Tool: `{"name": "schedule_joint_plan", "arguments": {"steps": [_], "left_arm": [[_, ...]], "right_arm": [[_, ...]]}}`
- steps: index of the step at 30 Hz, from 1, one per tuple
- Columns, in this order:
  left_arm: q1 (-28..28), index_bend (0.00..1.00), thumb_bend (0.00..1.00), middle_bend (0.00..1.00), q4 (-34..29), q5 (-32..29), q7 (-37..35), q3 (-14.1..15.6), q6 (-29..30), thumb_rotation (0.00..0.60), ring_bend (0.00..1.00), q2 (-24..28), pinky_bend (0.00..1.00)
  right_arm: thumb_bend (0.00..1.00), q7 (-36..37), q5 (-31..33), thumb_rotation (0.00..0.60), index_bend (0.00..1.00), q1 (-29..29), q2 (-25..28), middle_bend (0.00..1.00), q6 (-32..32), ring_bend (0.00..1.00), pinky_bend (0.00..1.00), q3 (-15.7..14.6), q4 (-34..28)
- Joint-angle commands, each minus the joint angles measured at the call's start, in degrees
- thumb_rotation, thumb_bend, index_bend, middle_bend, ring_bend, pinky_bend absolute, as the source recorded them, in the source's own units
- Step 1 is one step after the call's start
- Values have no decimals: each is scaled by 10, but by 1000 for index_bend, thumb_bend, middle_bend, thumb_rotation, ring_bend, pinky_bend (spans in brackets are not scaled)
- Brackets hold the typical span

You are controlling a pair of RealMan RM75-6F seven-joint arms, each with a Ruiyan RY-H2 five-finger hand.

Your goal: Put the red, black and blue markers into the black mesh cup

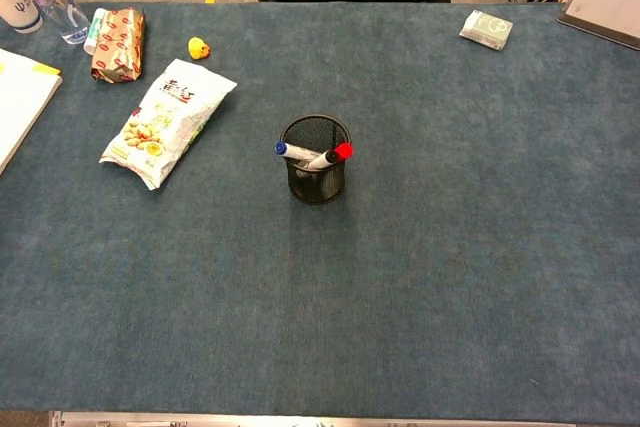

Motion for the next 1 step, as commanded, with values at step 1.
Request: {"name": "schedule_joint_plan", "arguments": {"steps": [1], "left_arm": [[1, 100, 195, 165, 2, -2, -1, 0, -1, 600, 193, 1, 242]], "right_arm": [[285, 2, 2, 600, 333, 0, -3, 239, -7, 57, 49, 4, 2]]}}
